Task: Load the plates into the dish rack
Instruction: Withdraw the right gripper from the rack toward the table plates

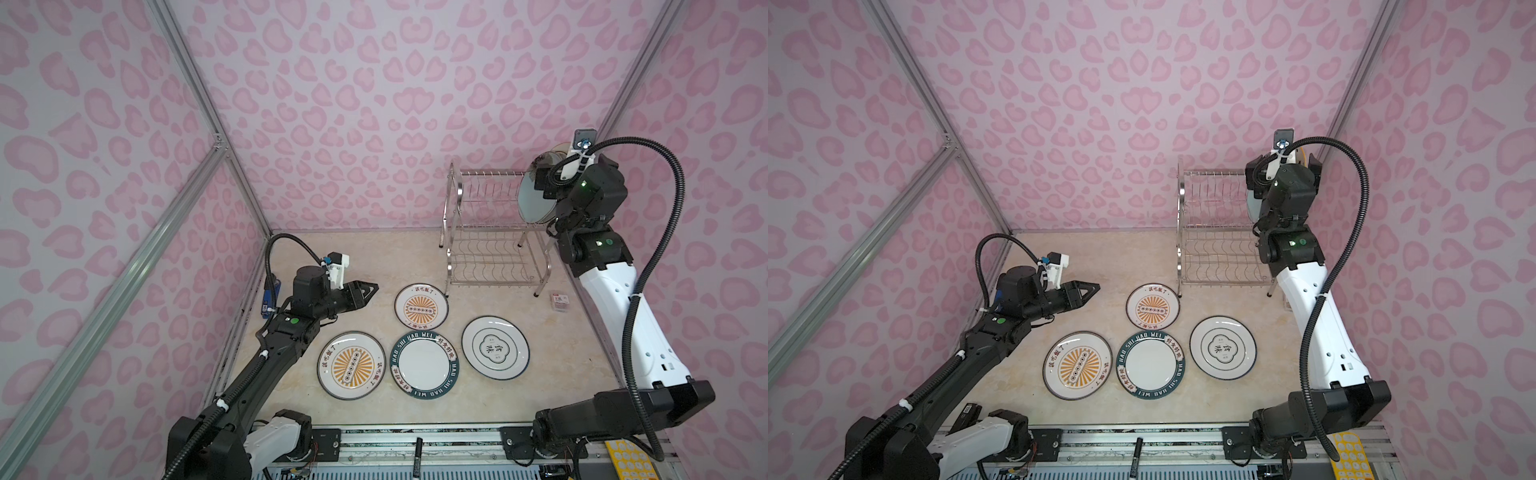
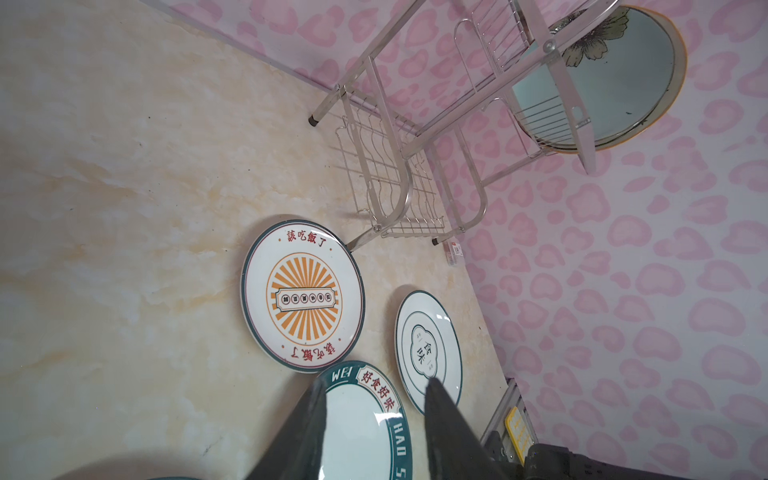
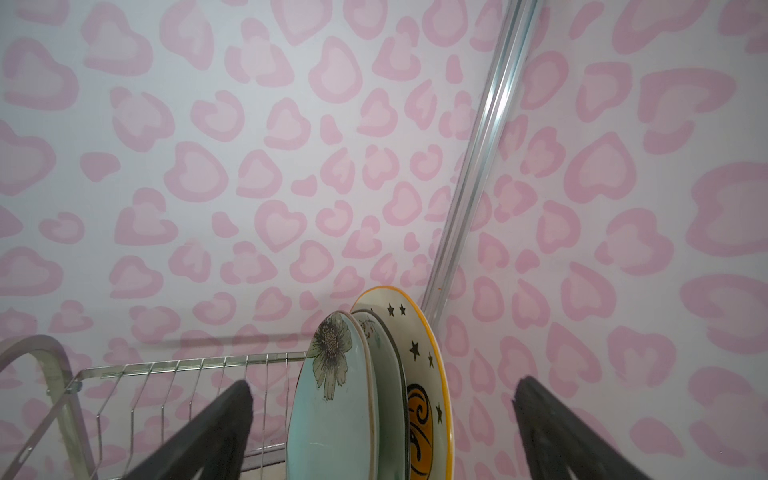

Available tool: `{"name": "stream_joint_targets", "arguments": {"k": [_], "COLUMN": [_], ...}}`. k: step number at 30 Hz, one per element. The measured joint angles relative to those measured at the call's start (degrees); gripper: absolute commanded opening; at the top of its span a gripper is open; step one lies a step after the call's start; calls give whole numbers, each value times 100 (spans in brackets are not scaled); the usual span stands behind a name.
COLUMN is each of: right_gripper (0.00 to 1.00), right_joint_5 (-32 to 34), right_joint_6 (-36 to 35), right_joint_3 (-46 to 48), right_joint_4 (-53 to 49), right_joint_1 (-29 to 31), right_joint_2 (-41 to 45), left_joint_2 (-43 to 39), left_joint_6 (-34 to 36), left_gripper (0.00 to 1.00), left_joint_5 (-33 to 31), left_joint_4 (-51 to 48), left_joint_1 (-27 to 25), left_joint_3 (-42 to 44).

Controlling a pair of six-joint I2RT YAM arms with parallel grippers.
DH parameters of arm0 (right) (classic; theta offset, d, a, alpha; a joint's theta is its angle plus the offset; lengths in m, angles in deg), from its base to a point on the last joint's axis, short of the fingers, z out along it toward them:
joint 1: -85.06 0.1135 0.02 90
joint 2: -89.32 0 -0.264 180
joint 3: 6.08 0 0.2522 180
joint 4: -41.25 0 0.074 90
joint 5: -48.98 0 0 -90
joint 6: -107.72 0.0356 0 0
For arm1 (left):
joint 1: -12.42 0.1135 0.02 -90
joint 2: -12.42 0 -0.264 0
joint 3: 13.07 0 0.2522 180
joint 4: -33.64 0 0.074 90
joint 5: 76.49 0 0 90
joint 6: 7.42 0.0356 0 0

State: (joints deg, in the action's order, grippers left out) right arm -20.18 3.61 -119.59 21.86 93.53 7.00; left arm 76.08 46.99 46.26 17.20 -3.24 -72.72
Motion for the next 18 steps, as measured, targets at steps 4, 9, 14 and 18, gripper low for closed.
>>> {"name": "stream_joint_targets", "arguments": {"k": [4,9,14,18], "right_gripper": [97,97,97,97], "right_joint_5": [-595,-1447,-2170,-2597], "right_joint_6": [363,1029,1449,1945], "right_joint_3": [-173,-190,649,2175], "right_joint_4": [-409,-767,-831,-664], "right_joint_1": [-271,-817,-968,-970], "right_joint_2": [293,780,1408,2131], "left_joint_2": [-136,-291,-295,-271], "left_joint_6": [118,321,538,632], "left_gripper": [44,47,48,49], "left_joint_5": [-201,-483,-774,-918], "left_joint_4": [-232,-584,-973,-1161], "left_joint_1": [0,0,2,9], "left_joint_3": [-144,-330,-538,-581]}}
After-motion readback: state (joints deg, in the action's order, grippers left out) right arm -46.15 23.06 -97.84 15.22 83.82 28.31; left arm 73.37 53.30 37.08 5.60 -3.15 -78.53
